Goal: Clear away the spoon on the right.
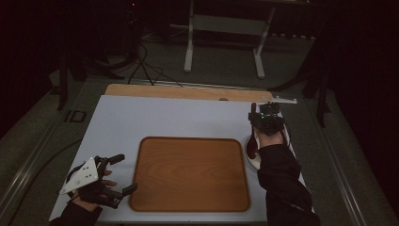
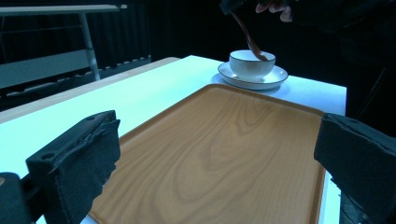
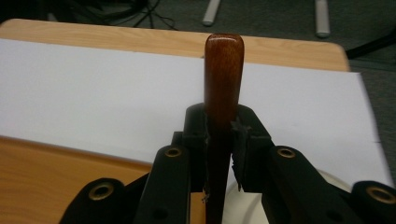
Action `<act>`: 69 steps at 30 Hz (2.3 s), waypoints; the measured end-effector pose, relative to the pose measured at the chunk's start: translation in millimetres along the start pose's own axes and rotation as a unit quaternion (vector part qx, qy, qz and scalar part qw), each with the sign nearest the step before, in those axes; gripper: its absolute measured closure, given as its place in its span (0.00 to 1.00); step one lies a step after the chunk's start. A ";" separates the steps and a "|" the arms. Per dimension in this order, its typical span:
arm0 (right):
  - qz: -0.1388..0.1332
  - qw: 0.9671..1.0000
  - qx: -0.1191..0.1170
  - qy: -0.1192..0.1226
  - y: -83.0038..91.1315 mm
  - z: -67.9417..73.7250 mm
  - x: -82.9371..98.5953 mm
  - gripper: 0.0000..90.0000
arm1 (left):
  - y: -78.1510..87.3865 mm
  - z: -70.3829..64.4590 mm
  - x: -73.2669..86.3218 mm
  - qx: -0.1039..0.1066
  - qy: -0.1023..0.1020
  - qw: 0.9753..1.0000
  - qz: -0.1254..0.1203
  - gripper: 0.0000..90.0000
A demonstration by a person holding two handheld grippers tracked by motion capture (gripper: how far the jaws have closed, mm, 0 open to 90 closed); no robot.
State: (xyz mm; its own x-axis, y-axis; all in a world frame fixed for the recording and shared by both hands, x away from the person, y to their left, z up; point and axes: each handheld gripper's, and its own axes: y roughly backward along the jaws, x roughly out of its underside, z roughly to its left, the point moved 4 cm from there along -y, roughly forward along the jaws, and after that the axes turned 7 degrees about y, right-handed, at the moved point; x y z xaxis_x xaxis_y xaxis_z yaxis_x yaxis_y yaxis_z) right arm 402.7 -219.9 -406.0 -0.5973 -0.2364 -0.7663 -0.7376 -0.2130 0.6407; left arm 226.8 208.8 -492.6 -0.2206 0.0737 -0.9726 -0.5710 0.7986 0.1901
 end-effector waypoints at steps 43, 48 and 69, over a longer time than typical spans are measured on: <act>0.053 0.997 -0.039 -0.038 -42.7 71.1 81.8 0.86 | -1.4 -1.7 1.0 0.005 -0.005 1.000 0.005 0.02; 0.059 0.997 -0.037 -0.044 -49.3 75.2 88.6 0.86 | -1.3 -2.4 1.0 0.006 -0.005 1.000 0.006 0.02; 0.089 0.993 -0.021 -0.070 -74.4 70.9 117.8 0.85 | -2.0 -3.5 2.2 0.013 -0.007 1.000 0.010 0.02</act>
State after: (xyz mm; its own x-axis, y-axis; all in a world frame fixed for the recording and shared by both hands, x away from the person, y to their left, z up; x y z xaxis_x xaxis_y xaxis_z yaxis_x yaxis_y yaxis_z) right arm 364.9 -164.6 -547.3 -0.7570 -0.1399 -0.6382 -0.6049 -0.2191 0.7656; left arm 224.7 205.2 -494.7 -0.2209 0.0970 -0.9705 -0.5464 0.8119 0.2055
